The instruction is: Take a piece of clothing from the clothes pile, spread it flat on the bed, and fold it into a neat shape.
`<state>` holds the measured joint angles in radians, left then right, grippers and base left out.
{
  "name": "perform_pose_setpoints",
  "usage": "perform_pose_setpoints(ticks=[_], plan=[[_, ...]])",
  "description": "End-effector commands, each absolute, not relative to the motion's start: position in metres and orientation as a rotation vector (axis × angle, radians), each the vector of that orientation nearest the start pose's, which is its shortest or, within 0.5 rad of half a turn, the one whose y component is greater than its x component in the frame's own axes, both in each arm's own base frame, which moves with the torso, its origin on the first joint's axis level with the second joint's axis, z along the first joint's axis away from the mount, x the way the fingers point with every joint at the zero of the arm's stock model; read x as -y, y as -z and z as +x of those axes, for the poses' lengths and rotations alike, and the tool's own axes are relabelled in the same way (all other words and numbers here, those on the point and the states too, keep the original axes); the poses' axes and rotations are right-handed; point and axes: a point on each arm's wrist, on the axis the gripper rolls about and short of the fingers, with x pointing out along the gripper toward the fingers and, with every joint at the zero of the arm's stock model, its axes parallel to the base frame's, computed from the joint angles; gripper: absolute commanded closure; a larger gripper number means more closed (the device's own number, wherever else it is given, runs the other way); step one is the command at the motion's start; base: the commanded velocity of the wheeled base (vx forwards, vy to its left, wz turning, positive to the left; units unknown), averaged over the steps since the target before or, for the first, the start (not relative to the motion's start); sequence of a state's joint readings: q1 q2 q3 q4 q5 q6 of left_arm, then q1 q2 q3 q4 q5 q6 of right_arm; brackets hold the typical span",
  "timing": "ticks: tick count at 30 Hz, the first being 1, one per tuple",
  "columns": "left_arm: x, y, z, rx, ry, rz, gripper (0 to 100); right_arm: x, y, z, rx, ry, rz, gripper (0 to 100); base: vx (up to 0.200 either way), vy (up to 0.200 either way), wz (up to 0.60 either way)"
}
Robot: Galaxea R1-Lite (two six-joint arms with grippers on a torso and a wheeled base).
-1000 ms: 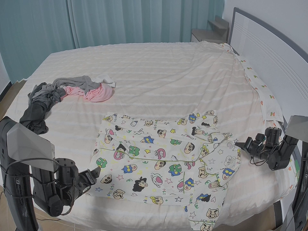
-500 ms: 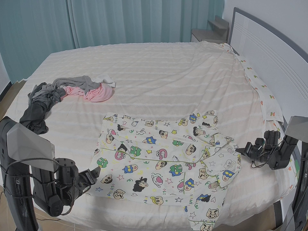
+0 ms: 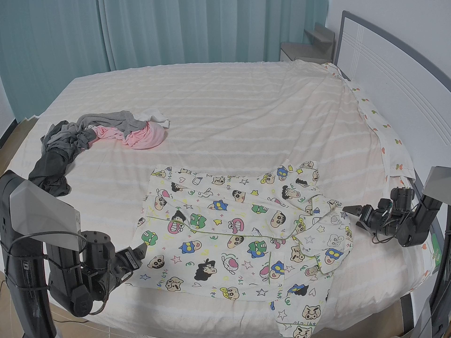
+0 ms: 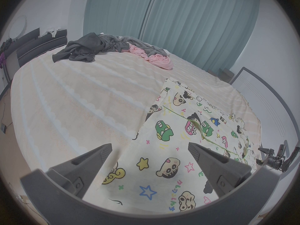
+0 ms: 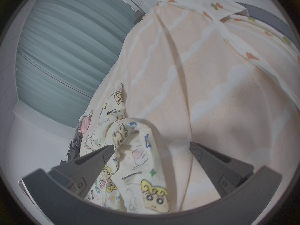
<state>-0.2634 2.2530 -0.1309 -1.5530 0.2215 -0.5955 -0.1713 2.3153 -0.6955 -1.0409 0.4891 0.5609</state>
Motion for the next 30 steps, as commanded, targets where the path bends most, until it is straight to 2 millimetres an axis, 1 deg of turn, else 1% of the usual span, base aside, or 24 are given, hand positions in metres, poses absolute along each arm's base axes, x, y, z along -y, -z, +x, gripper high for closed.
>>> perform_pose_setpoints(ticks=[1, 4, 6, 9, 10, 11, 16, 20, 21, 24, 30], plan=[[0.058, -0.002, 0.23, -0.539, -0.07, -0.474, 0, 0.047, -0.018, 0.329, -0.584, -0.157, 0.728, 0, 0.0, 0.0, 0.0], [0.063, -0.007, 0.229, -0.523, -0.054, -0.507, 0, 0.045, -0.026, 0.318, -0.572, -0.159, 0.732, 0, 0.0, 0.0, 0.0], [0.065, -0.013, 0.227, -0.507, -0.038, -0.521, 0, 0.041, -0.03, 0.301, -0.58, -0.164, 0.731, 0, 0.0, 0.0, 0.0], [0.07, -0.012, 0.226, -0.515, -0.018, -0.527, 0, 0.034, -0.033, 0.282, -0.583, -0.18, 0.728, 0, 0.0, 0.0, 0.0], [0.07, -0.012, 0.226, -0.515, -0.018, -0.527, 0, 0.034, -0.033, 0.282, -0.583, -0.18, 0.728, 0, 0.0, 0.0, 0.0], [0.073, -0.013, 0.225, -0.514, -0.014, -0.544, 0, 0.026, -0.03, 0.27, -0.595, -0.196, 0.721, 0, 0.0, 0.0, 0.0], [0.08, -0.012, 0.223, -0.522, 0.005, -0.553, 0, 0.01, -0.017, 0.246, -0.624, -0.238, 0.706, 0, 0.0, 0.0, 0.0], [0.082, -0.012, 0.222, -0.527, 0.01, -0.562, 0, 0.007, -0.016, 0.239, -0.594, -0.254, 0.695, 0, 0.0, 0.0, 0.0], [0.083, -0.012, 0.221, -0.53, 0.013, -0.569, 0, 0.005, -0.015, 0.232, -0.593, -0.257, 0.689, 0, 0.0, 0.0, 0.0], [0.084, -0.01, 0.222, -0.538, 0.012, -0.568, 0, 0.001, -0.014, 0.225, -0.622, -0.262, 0.694, 0, 0.0, 0.0, 0.0], [0.084, -0.001, 0.222, -0.569, -0.003, -0.559, 0, -0.003, -0.008, 0.217, -0.679, -0.261, 0.698, 0, -0.2, 0.0, 0.0]])
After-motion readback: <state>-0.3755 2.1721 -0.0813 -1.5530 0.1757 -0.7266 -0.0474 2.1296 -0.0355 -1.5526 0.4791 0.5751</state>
